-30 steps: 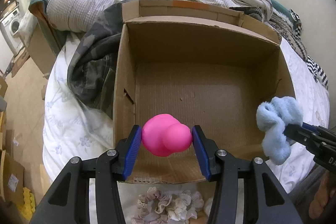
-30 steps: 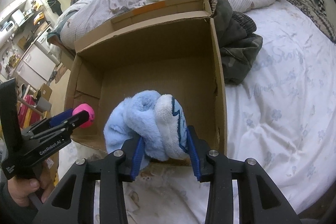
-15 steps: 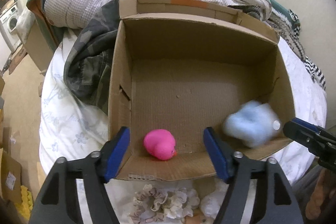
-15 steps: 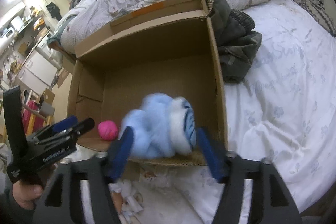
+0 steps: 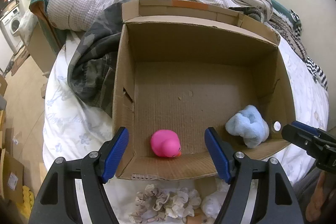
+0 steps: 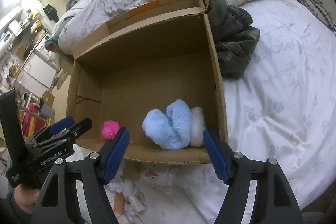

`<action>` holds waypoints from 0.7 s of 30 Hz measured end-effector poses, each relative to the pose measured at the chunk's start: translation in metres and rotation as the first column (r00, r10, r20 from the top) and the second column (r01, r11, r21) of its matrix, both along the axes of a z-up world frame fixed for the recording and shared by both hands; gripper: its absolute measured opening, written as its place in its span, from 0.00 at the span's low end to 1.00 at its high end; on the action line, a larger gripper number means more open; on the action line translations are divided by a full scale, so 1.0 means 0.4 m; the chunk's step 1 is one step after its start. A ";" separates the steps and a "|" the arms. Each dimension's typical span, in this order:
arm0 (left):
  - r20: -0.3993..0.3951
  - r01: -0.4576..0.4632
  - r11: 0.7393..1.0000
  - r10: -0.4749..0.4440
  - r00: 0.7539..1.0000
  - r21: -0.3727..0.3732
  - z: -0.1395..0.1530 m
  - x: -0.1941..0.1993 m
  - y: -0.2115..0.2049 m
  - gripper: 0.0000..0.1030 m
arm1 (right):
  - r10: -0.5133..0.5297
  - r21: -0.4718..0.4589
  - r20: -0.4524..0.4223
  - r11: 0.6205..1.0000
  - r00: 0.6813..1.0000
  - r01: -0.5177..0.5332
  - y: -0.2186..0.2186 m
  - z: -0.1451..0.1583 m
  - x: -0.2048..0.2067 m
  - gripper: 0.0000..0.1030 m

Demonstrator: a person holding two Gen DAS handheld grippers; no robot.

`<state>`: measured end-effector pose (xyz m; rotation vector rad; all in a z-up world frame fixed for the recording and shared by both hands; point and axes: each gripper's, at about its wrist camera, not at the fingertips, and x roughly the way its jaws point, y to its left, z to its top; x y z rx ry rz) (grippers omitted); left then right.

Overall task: Organize soft objects
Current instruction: 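Withdraw both open tools from the box toward the remaining items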

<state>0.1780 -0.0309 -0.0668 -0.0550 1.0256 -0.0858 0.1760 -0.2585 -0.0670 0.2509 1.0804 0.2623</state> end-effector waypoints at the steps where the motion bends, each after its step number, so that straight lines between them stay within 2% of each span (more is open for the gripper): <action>1: 0.004 -0.001 1.000 0.001 1.000 0.004 0.003 -0.004 0.002 0.70 | 0.001 0.000 0.001 1.000 1.000 -0.001 0.001 0.001 -0.001 0.75; 5: 0.019 -0.006 1.000 0.006 1.000 -0.011 0.018 -0.021 0.015 0.70 | -0.005 0.008 0.003 1.000 1.000 0.005 -0.003 0.004 -0.003 0.75; 11: 0.053 -0.018 1.000 0.017 0.998 0.011 0.048 -0.055 0.027 0.70 | -0.002 0.017 0.010 1.000 1.000 0.002 -0.002 0.013 -0.016 0.75; 21: 0.064 -0.037 0.998 0.034 0.997 0.042 0.070 -0.088 0.038 0.70 | 0.028 0.015 0.016 0.999 0.999 -0.028 0.010 0.026 -0.047 0.75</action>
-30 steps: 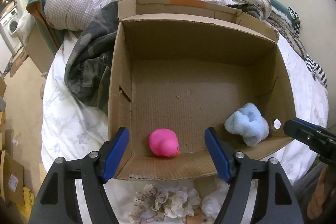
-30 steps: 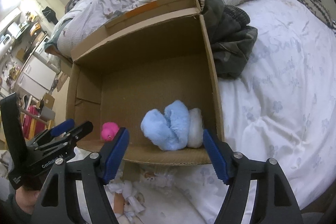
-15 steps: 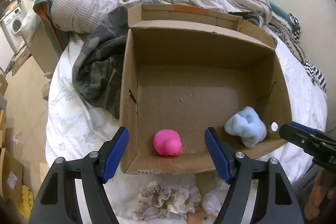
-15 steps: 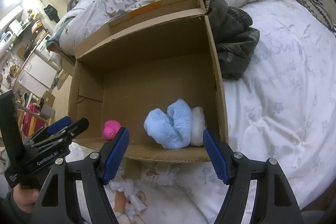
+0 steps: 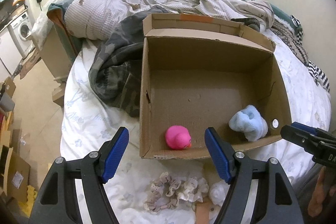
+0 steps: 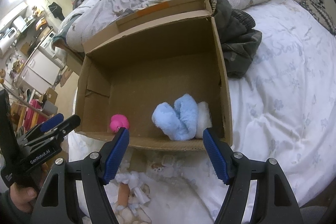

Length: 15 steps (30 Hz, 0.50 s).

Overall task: Organize soft objects
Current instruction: 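Withdraw both open tools from the box toward the remaining items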

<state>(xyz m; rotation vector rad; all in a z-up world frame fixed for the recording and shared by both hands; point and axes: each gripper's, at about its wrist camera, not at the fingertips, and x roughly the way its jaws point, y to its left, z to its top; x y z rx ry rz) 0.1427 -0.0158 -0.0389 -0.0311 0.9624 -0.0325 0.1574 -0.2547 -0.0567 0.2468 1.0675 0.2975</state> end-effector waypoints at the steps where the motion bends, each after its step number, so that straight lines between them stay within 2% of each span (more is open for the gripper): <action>1: 0.000 -0.002 1.000 0.002 1.000 0.005 0.002 -0.004 0.001 0.70 | 0.000 0.005 -0.001 1.000 1.000 0.000 -0.001 0.001 -0.003 0.75; 6: -0.019 -0.023 0.999 0.023 1.000 -0.026 0.005 -0.029 0.016 0.70 | 0.010 0.038 -0.008 0.999 1.000 -0.010 -0.002 0.009 -0.024 0.75; 10: -0.039 -0.047 0.998 0.045 0.998 -0.047 0.004 -0.056 0.030 0.70 | 0.036 0.030 -0.023 0.999 0.999 -0.036 -0.002 0.005 -0.042 0.75; 15: -0.072 -0.068 0.995 0.063 0.995 -0.075 -0.003 -0.081 0.051 0.70 | 0.031 0.083 -0.083 0.996 0.996 -0.024 -0.023 -0.016 -0.060 0.75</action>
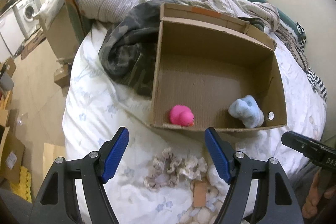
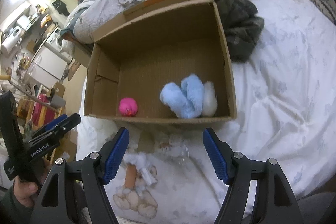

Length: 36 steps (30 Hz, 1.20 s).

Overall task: Organize soft objects
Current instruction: 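Withdraw both open tools from the box toward the remaining items, then grasp the beige lace scrunchie with left tool while right tool grasps the white sock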

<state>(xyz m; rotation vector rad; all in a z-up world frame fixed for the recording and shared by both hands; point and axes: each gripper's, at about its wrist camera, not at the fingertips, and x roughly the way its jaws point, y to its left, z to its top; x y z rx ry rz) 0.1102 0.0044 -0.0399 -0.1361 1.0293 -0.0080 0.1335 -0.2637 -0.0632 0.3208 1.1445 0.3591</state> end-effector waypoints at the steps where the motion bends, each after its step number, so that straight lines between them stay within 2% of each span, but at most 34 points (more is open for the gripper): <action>1: -0.009 -0.003 1.000 0.003 1.000 0.002 -0.004 -0.003 0.002 0.70 | -0.007 0.016 -0.014 1.000 1.000 0.007 -0.005 -0.006 -0.003 0.75; 8: -0.087 -0.049 0.998 0.047 0.995 -0.026 -0.044 -0.012 0.040 0.70 | -0.050 0.021 -0.077 0.998 0.996 0.052 -0.024 -0.033 -0.007 0.75; 12: -0.196 -0.059 0.997 0.047 0.980 -0.058 -0.101 -0.003 0.054 0.70 | -0.055 0.019 -0.111 0.998 0.992 0.057 -0.018 -0.052 0.004 0.75; 18: -0.350 -0.108 0.987 0.060 0.935 -0.118 -0.208 0.020 0.060 0.70 | -0.033 -0.005 -0.136 0.999 0.990 0.033 0.003 -0.068 0.011 0.75; 22: -0.417 -0.158 0.981 0.100 0.904 -0.108 -0.264 0.026 0.074 0.68 | -0.032 -0.006 -0.138 0.999 0.990 0.031 0.000 -0.068 0.010 0.75; 25: -0.452 -0.180 0.965 0.076 0.889 -0.191 -0.289 0.029 0.076 0.52 | -0.042 0.000 -0.149 0.999 0.988 0.042 -0.006 -0.073 0.014 0.75; 27: -0.450 -0.156 0.965 0.046 0.892 -0.212 -0.289 0.032 0.063 0.29 | -0.046 0.005 -0.160 0.999 0.986 0.047 -0.008 -0.079 0.020 0.75; 28: -0.446 -0.143 0.967 0.035 0.894 -0.212 -0.286 0.034 0.057 0.23 | -0.043 0.007 -0.166 0.999 0.985 0.045 -0.007 -0.082 0.022 0.75; 29: -0.443 -0.131 0.968 0.024 0.896 -0.212 -0.284 0.034 0.051 0.12 | -0.035 0.009 -0.170 0.999 0.985 0.037 -0.002 -0.085 0.024 0.75; 32: -0.424 -0.103 0.977 0.015 0.906 -0.186 -0.264 0.031 0.041 0.08 | 0.003 0.014 -0.185 1.000 0.983 0.000 0.016 -0.094 0.027 0.75; 36: -0.351 -0.089 0.982 0.024 0.936 -0.169 -0.200 0.014 0.049 0.07 | 0.085 0.039 -0.225 0.996 0.971 -0.078 0.054 -0.114 0.017 0.75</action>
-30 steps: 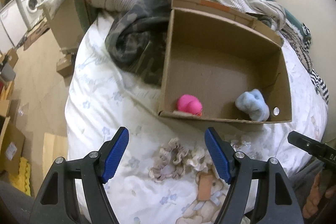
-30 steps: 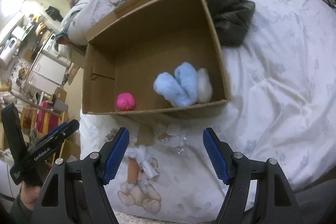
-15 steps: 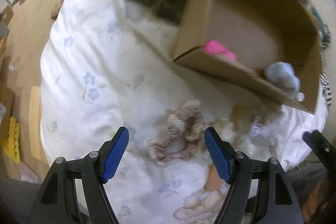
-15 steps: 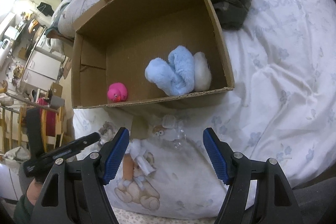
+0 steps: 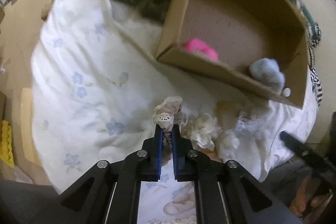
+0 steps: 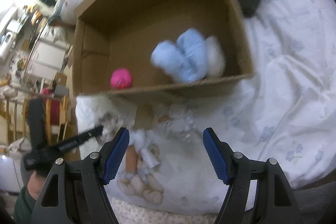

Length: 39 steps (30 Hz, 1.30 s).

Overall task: Organize soft objects
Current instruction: 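Grasp the beige lace scrunchie with left tool while right tool grasps the white sock, then lower the scrunchie and white sock into the box and open both tools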

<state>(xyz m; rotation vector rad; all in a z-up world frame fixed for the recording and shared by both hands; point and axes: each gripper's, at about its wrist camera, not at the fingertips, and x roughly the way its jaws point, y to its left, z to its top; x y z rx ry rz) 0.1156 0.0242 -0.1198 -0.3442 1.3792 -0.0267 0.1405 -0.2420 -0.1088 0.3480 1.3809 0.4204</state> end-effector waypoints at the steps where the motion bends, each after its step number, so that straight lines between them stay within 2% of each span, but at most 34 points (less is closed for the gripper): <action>1: 0.032 0.000 1.000 -0.001 0.999 0.019 0.025 -0.008 0.002 0.07 | 0.024 0.003 -0.011 1.000 1.000 -0.024 0.012 -0.006 -0.004 0.75; 5: 0.121 -0.021 0.998 0.015 0.993 0.052 0.092 -0.027 0.009 0.07 | 0.126 -0.015 -0.042 0.992 0.991 -0.126 0.082 -0.033 -0.015 0.73; 7: 0.141 -0.028 0.998 0.021 0.990 0.053 0.106 -0.026 0.020 0.07 | 0.170 -0.027 -0.074 0.985 0.983 -0.173 0.119 -0.057 -0.019 0.52; 8: 0.142 -0.030 0.998 0.022 0.990 0.059 0.107 -0.028 0.025 0.07 | 0.191 -0.029 -0.097 0.980 0.977 -0.195 0.137 -0.072 -0.021 0.48; 12: 0.136 -0.038 0.997 0.028 0.990 0.069 0.113 -0.040 0.027 0.07 | 0.256 -0.070 -0.122 0.961 0.959 -0.266 0.197 -0.104 -0.024 0.46; 13: 0.136 -0.039 0.997 0.029 0.990 0.069 0.112 -0.040 0.029 0.07 | 0.269 -0.080 -0.124 0.957 0.955 -0.280 0.207 -0.110 -0.024 0.43; 14: 0.135 -0.041 0.997 0.032 0.990 0.065 0.111 -0.044 0.033 0.07 | 0.281 -0.085 -0.123 0.952 0.952 -0.293 0.217 -0.114 -0.023 0.38; 16: 0.135 -0.046 0.997 0.037 0.990 0.063 0.112 -0.047 0.034 0.07 | 0.299 -0.096 -0.117 0.946 0.947 -0.310 0.228 -0.115 -0.023 0.18; 18: 0.140 -0.043 0.996 0.033 0.990 0.074 0.111 -0.049 0.028 0.07 | 0.308 -0.093 -0.102 0.944 0.946 -0.317 0.228 -0.107 -0.023 0.08; 25: 0.152 -0.018 0.995 0.003 0.988 0.100 0.108 -0.047 0.007 0.07 | 0.299 -0.026 -0.008 0.954 0.954 -0.299 0.202 -0.036 -0.053 0.07; 29: 0.192 -0.007 0.993 -0.016 0.981 0.117 0.134 -0.055 -0.008 0.07 | 0.272 0.022 0.045 0.962 0.961 -0.273 0.160 0.017 -0.064 0.07; 34: 0.280 0.020 0.997 -0.038 0.959 0.068 0.210 -0.061 -0.030 0.07 | 0.199 0.094 0.144 0.972 0.969 -0.213 0.101 0.101 -0.062 0.07; 39: 0.365 0.030 0.995 -0.062 0.929 0.091 0.293 -0.042 -0.039 0.07 | 0.107 0.139 0.240 0.980 0.965 -0.143 0.042 0.167 -0.041 0.06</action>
